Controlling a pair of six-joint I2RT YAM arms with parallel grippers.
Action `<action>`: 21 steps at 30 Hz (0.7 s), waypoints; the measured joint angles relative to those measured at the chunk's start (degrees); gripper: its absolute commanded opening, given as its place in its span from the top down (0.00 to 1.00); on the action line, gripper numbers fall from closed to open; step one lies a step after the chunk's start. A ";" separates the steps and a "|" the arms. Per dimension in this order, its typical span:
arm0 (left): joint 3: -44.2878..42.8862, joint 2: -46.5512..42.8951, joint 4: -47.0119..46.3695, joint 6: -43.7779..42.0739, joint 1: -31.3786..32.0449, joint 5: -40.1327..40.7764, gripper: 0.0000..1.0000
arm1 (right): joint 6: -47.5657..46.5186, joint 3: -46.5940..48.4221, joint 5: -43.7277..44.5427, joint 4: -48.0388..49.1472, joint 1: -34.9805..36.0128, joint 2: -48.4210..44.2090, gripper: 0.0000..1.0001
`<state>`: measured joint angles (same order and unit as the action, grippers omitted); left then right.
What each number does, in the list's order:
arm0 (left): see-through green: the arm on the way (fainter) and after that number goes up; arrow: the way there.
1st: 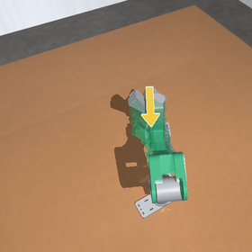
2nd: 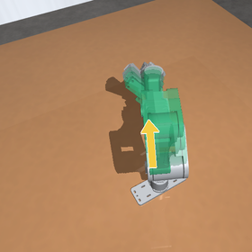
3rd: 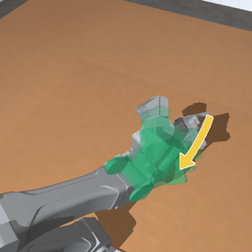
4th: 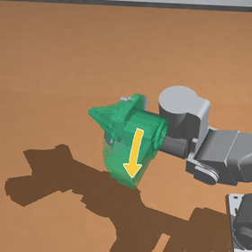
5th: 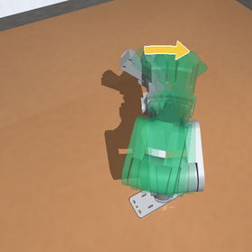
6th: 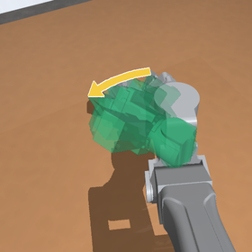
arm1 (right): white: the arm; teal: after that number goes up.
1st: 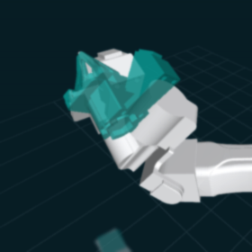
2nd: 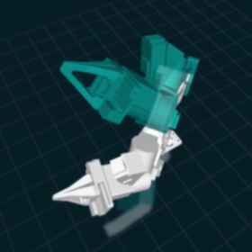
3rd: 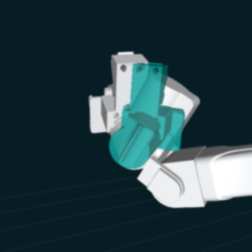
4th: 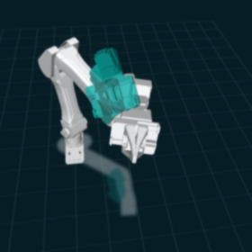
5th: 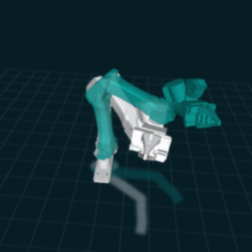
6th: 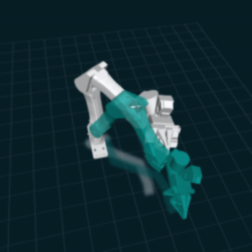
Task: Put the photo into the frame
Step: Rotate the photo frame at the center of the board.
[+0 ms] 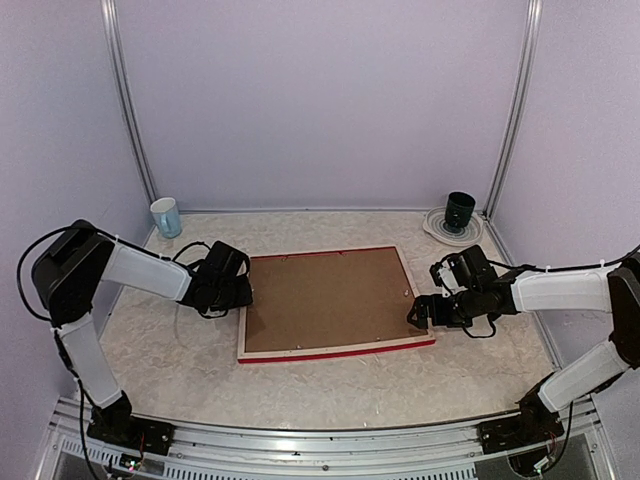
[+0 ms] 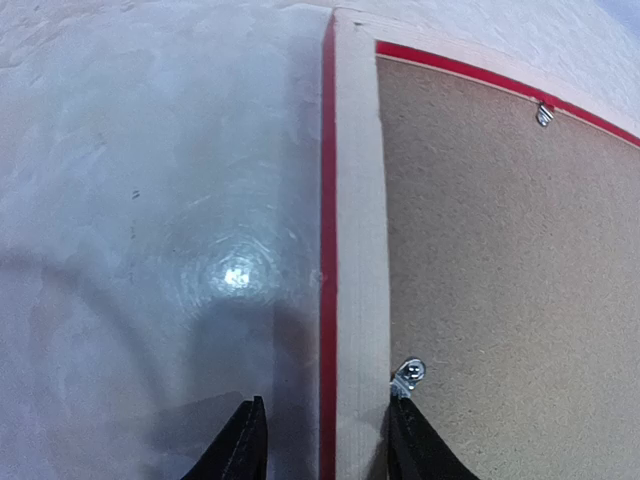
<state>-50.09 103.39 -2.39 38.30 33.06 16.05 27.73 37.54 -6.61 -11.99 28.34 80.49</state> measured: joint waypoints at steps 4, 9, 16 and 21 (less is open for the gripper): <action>0.85 -0.87 0.46 0.31 -0.20 0.70 0.48 | -0.22 0.00 0.07 -0.02 0.00 0.00 0.01; 0.44 -1.57 2.03 -0.83 -0.26 0.63 0.48 | -0.35 0.00 0.07 0.00 0.00 0.00 0.01; -5.57 -1.14 3.74 -3.93 -0.33 -1.38 0.48 | -0.46 0.00 0.09 0.04 0.00 0.00 0.01; -6.45 1.42 4.70 -4.63 -0.66 -2.97 0.49 | -0.63 0.00 0.24 0.04 0.00 0.00 0.01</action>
<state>-56.53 104.81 2.31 33.67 32.40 13.08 27.09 37.54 -6.37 -11.94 28.34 80.49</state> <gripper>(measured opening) 0.517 0.992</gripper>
